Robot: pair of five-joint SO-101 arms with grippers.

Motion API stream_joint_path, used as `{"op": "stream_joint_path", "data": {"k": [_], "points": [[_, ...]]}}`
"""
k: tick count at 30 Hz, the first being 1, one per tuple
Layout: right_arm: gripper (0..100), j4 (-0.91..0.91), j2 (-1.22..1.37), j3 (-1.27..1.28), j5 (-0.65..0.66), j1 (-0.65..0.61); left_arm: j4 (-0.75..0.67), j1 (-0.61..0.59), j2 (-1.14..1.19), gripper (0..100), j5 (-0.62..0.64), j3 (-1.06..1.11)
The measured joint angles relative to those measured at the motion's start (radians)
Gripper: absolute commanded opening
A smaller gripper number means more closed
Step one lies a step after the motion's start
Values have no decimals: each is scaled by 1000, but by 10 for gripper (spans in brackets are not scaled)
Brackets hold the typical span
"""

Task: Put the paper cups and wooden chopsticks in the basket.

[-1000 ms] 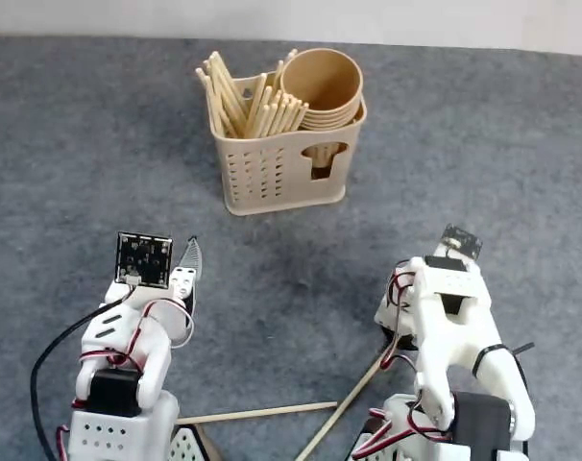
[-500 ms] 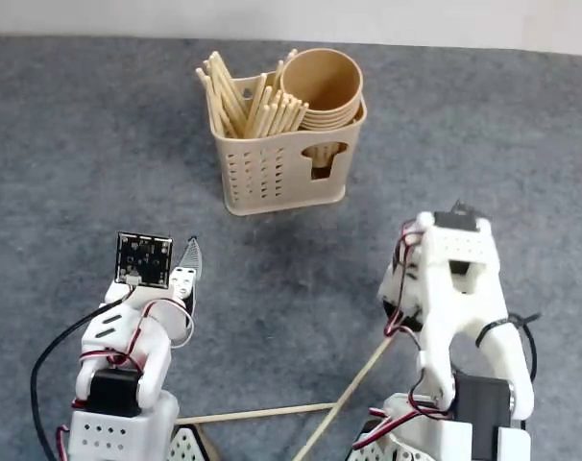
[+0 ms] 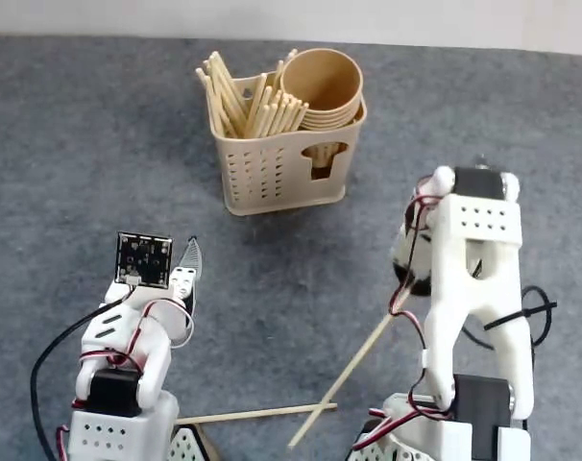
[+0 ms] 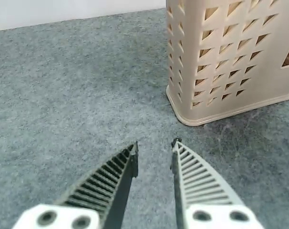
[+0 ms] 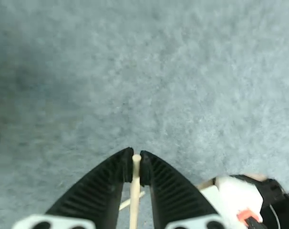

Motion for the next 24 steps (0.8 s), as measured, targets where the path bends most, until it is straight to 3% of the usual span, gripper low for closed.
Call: {"op": "stream_joint_path", "data": {"k": [9,24], "points": [[5,3,0,-249,-8,-109,0,0,0,126,0,0],[5,-54,2,-875,-9,-290,0,0,0,126,0,0]]}}
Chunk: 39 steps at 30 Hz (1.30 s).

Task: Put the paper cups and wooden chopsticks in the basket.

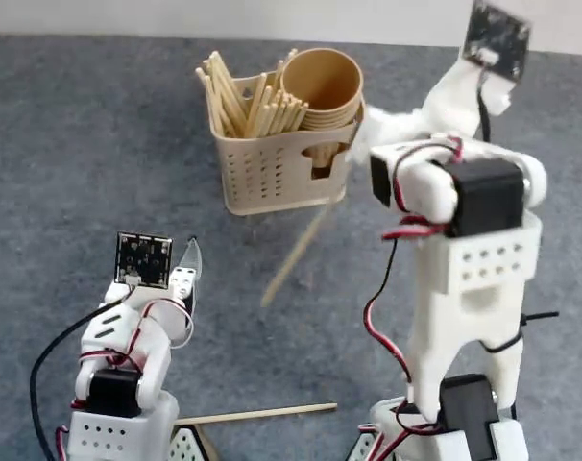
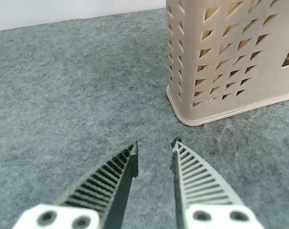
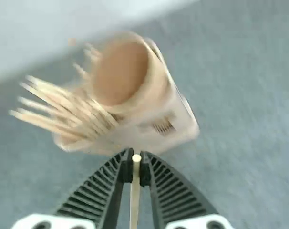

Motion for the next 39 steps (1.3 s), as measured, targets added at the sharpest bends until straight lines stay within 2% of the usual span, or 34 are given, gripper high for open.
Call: {"op": "stream_joint_path", "data": {"k": [3,9,23,25,32,39], "points": [[5,-71,0,-58,12,-3,0,0,0,126,0,0],[5,-207,-2,-72,137,-31,2,-3,-3,126,0,0],[5,-695,6,-80,155,-40,5,-8,-5,126,0,0],[5,-732,8,-78,161,-64,5,-8,-5,126,0,0],[5,-824,9,57,365,-164,5,-8,-5,126,0,0],[5,-884,9,219,384,-167,5,-8,-5,126,0,0]]}}
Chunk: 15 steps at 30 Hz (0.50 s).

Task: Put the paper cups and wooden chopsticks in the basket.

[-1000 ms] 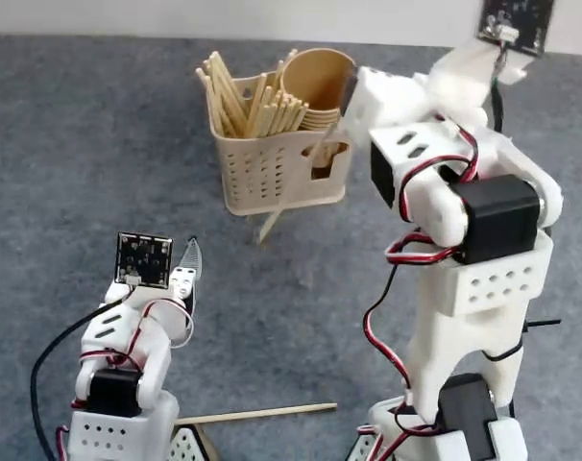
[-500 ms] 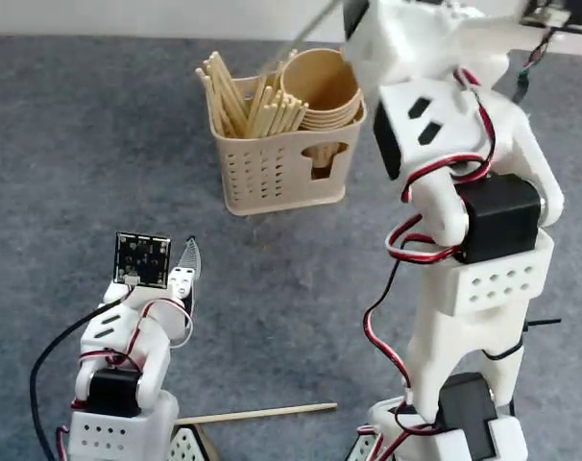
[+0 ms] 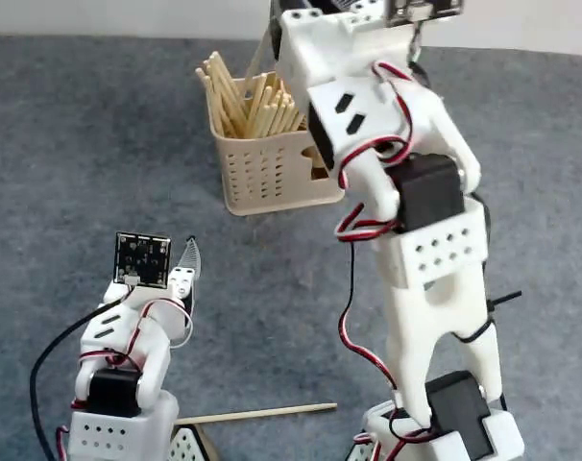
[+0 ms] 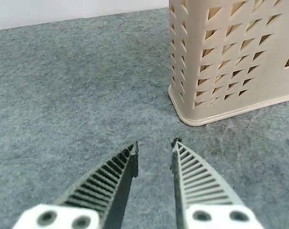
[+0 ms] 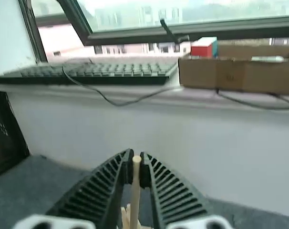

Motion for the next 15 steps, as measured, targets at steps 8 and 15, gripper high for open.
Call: {"op": "stream_joint_path", "data": {"k": [8,15], "points": [[5,-3,0,170,14,-46,0,0,0,126,0,0],[5,-11,2,339,133,-114,0,0,0,126,0,0]]}}
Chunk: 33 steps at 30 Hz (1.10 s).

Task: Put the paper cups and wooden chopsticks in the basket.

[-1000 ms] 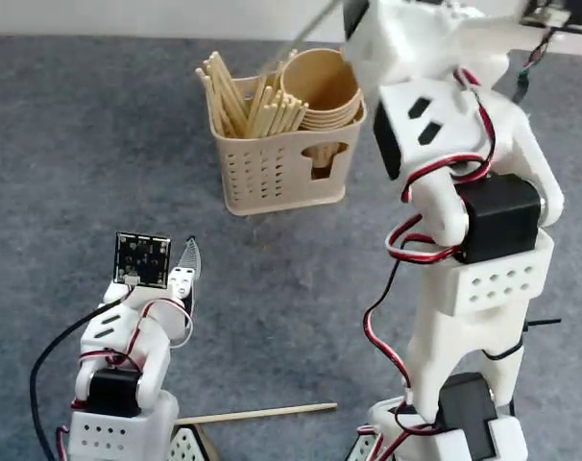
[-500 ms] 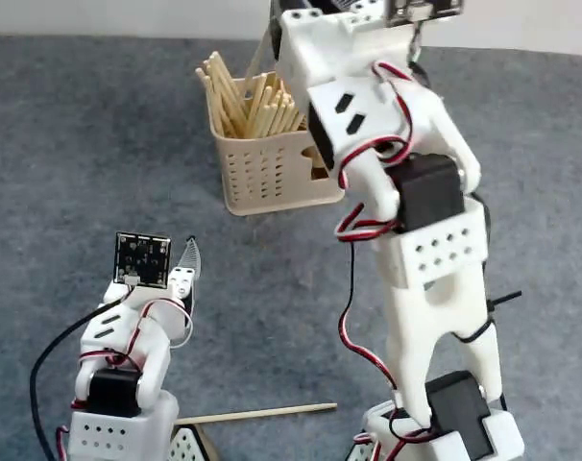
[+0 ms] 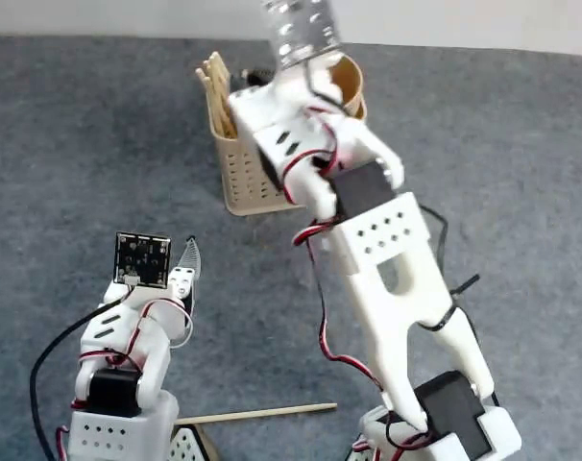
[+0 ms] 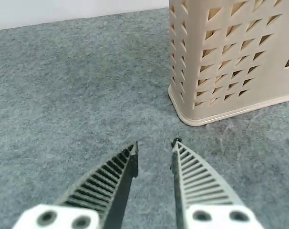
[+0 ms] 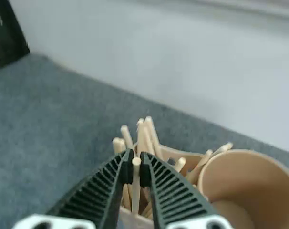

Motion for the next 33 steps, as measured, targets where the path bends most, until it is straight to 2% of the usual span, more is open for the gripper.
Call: {"op": "stream_joint_path", "data": {"k": [5,11,21,26,31,33], "points": [[23,-106,0,121,5,-12,0,0,0,126,0,0],[204,-172,0,235,5,-14,0,0,0,126,0,0],[206,-178,-18,241,5,-20,0,0,0,126,0,0],[206,-172,-140,241,5,-18,0,0,0,126,0,0],[197,-40,-262,241,5,-18,0,0,0,126,0,0],[151,12,-308,241,5,-18,0,0,0,126,0,0]]}}
